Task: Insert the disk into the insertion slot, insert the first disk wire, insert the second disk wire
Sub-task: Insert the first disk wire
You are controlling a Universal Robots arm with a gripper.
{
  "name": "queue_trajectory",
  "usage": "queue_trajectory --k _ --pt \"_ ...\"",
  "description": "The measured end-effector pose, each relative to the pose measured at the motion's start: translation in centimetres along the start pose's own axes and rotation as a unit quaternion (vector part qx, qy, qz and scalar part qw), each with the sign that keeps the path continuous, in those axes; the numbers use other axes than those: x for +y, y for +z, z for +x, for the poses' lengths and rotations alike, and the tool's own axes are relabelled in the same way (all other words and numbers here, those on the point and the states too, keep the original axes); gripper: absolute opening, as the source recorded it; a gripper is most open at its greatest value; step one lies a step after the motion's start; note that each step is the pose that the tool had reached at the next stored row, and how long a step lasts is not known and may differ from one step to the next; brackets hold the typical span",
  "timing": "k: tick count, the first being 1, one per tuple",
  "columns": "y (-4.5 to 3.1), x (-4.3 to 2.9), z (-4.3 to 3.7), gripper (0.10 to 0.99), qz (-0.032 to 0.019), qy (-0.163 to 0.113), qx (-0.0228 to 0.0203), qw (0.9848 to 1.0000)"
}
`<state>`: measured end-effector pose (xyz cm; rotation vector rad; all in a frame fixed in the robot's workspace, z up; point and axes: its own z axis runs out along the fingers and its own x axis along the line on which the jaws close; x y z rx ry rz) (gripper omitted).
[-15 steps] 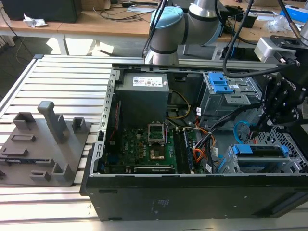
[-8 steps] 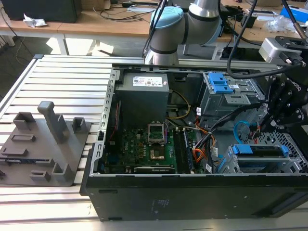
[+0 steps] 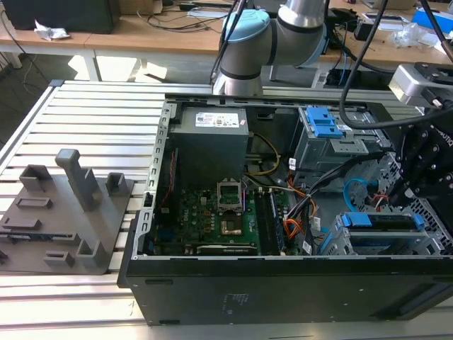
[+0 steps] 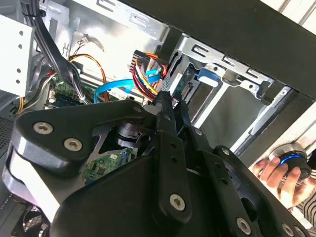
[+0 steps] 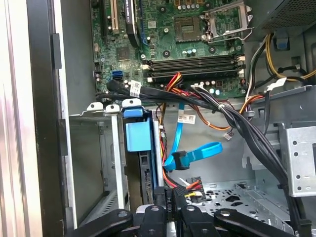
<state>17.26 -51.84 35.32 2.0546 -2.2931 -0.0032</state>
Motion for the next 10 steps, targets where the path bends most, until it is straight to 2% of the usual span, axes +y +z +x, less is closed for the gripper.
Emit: queue_trajectory --k 2,7,10 --pt "0.02 -0.07 0.62 0.18 0.0 0.0 0.0001 1.0" --pt "0.1 -0.09 0.81 0.18 0.0 0.0 0.0001 1.0" --pt "0.42 -0.11 0.8 0.18 0.0 0.0 0.0 1.0"
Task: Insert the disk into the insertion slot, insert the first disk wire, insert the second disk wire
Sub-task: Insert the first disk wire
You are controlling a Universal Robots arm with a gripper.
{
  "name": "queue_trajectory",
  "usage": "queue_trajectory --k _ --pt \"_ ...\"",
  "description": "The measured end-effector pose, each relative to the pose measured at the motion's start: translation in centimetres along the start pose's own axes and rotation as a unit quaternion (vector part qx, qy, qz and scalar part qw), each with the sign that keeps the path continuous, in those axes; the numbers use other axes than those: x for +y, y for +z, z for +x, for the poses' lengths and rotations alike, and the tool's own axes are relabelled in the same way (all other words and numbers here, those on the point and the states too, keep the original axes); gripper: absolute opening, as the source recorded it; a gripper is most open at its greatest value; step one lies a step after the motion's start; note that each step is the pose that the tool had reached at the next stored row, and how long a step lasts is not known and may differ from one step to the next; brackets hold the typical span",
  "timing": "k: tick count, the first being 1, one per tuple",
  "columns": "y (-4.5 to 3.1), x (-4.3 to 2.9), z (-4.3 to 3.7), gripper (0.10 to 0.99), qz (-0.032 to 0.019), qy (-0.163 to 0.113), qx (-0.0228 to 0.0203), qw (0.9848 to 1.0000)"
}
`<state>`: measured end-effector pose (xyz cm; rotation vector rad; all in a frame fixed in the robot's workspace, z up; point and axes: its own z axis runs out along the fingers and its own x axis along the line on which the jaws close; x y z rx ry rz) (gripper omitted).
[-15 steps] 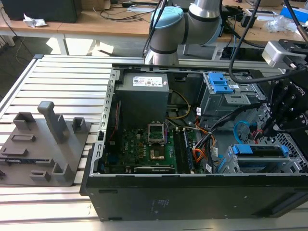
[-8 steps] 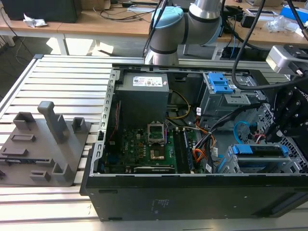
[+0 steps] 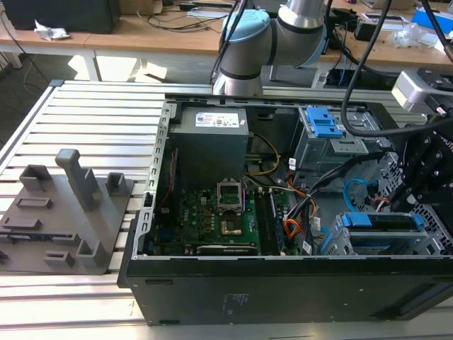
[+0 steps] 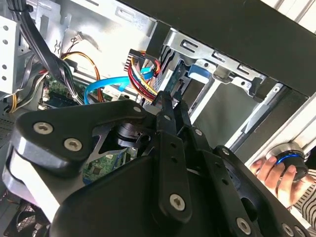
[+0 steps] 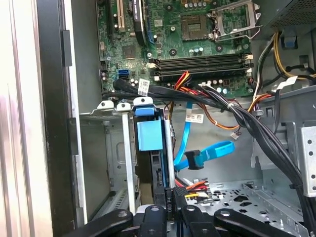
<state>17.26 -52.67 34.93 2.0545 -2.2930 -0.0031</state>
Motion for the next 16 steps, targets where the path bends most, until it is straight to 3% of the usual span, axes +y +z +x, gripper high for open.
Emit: queue_trajectory --k 6,16 --pt "0.7 -0.03 -0.03 0.18 0.0 0.0 -0.0002 1.0" --pt "0.95 -0.1 0.47 0.18 0.0004 -0.008 0.0001 1.0"
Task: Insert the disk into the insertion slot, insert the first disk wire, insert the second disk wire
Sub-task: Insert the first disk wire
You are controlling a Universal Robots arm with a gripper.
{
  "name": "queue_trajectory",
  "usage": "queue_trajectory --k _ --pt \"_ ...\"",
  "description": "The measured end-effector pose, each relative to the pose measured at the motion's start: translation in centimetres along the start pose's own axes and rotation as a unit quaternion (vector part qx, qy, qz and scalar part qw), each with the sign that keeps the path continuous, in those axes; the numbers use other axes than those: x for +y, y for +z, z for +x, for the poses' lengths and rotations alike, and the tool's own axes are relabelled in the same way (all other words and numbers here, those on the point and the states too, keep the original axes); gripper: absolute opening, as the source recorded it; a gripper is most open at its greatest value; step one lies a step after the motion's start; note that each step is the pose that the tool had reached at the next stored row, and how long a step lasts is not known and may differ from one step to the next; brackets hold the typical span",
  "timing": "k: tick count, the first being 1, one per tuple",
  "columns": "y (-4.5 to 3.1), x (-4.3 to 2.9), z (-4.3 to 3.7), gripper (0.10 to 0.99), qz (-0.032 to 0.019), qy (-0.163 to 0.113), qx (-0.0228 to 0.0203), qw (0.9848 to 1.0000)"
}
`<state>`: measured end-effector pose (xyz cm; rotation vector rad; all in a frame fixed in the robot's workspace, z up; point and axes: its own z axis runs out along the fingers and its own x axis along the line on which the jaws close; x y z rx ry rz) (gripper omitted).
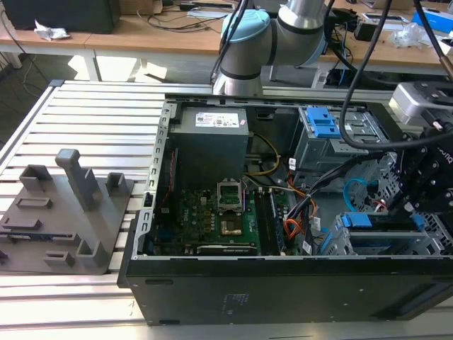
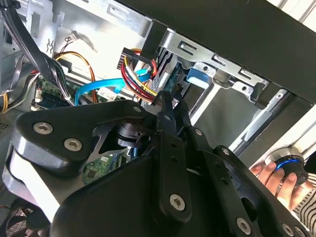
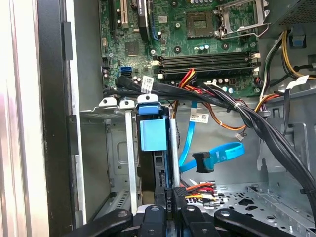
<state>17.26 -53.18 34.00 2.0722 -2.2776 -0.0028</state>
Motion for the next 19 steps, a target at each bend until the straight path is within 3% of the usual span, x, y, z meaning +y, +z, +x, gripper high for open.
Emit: queue_trajectory --k 19 --pt "0.43 -0.42 0.34 0.18 -0.0003 0.0 -0.0006 1.0"
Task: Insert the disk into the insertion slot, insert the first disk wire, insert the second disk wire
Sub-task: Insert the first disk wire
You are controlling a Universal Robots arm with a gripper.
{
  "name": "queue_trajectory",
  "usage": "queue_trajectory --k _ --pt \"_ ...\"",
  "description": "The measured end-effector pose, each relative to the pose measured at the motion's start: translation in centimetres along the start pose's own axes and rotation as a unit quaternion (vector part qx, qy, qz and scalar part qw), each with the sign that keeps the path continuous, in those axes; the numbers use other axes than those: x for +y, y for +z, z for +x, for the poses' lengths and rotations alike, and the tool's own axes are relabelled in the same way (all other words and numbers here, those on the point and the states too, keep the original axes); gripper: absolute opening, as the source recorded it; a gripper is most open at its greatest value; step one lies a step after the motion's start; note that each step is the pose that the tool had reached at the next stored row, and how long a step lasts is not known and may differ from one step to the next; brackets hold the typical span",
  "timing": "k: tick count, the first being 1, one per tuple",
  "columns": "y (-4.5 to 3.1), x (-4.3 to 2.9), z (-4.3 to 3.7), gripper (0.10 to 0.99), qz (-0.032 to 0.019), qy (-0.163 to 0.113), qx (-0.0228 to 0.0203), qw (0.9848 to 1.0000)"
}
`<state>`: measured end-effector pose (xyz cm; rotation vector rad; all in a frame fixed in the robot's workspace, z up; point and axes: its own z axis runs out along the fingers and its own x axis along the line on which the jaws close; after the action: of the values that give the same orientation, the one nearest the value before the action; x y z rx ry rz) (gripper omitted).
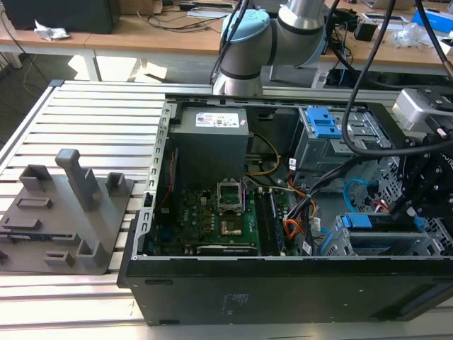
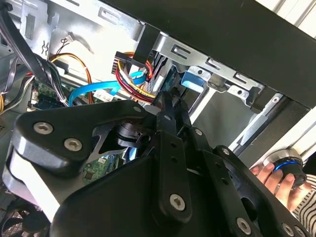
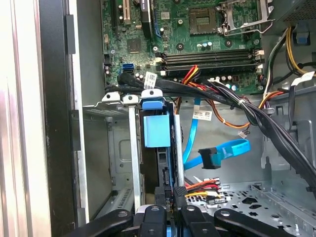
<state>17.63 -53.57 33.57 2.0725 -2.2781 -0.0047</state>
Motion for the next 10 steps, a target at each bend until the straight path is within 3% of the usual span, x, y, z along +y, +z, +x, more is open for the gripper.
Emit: queue_trajectory --k 7,9,10 --pt "0.04 -0.05 0.0 0.188 0.0001 0.0 -0.0003 1.0" --pt "-0.08 -0.04 0.01 0.318 0.0001 0.0 0.0003 1.0" --pt "-0.7 -0.01 0.03 0.318 0.0002 0.0 0.0005 1.0"
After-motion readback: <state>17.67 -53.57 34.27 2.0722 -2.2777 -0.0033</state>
